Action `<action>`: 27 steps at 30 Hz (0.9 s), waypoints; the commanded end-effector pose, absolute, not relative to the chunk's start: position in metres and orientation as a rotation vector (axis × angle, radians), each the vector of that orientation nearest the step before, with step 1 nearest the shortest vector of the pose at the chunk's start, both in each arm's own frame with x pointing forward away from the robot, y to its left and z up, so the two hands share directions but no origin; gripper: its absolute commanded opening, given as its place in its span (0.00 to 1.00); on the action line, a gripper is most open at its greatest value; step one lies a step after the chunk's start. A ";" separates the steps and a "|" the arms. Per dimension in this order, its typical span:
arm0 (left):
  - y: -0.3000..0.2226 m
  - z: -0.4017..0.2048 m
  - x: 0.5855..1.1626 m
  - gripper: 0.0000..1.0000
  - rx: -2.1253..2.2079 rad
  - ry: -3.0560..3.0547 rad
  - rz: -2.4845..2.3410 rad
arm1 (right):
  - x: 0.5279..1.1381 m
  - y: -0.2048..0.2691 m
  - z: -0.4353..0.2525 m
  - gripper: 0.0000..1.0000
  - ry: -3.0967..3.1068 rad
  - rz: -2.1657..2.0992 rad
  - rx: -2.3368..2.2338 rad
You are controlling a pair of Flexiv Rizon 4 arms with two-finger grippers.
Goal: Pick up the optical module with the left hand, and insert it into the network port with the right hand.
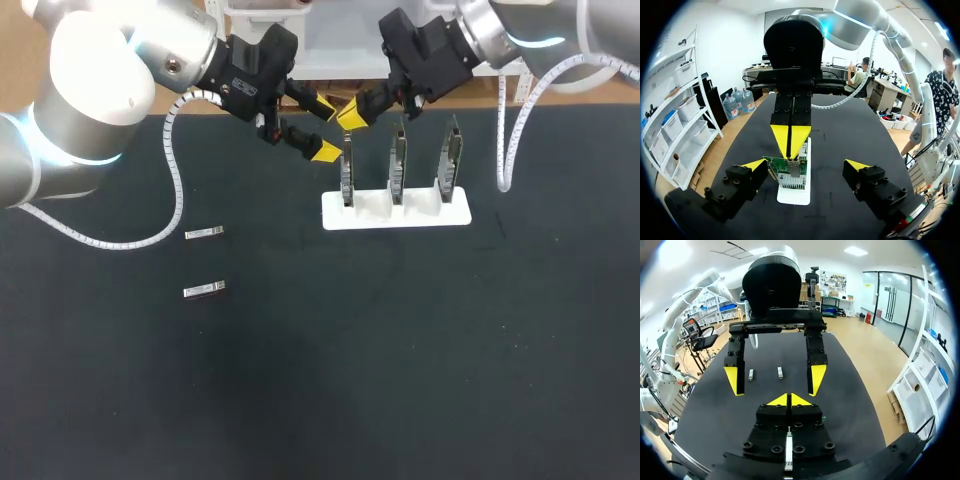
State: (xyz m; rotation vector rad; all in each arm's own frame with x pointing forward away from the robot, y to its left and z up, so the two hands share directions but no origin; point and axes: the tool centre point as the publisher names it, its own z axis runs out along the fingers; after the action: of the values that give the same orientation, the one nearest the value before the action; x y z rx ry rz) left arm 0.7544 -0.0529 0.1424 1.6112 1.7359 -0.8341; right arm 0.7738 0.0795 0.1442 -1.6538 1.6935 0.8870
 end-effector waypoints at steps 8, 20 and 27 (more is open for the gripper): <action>-0.053 0.142 0.755 1.00 1.613 1.736 -0.834 | 0.774 0.078 0.137 0.00 1.713 0.893 -1.659; -0.053 0.142 0.755 1.00 1.613 1.736 -0.834 | 0.769 0.076 0.128 0.00 1.729 0.890 -1.672; -0.053 0.142 0.755 1.00 1.613 1.736 -0.834 | 0.767 0.075 0.126 0.00 1.738 0.888 -1.675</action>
State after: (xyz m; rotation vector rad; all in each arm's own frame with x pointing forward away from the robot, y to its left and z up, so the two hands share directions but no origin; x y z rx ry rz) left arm 0.7544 -0.0529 0.1424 1.6112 1.7359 -0.8341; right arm 0.7686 0.0757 0.1395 -1.6780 1.7353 0.8918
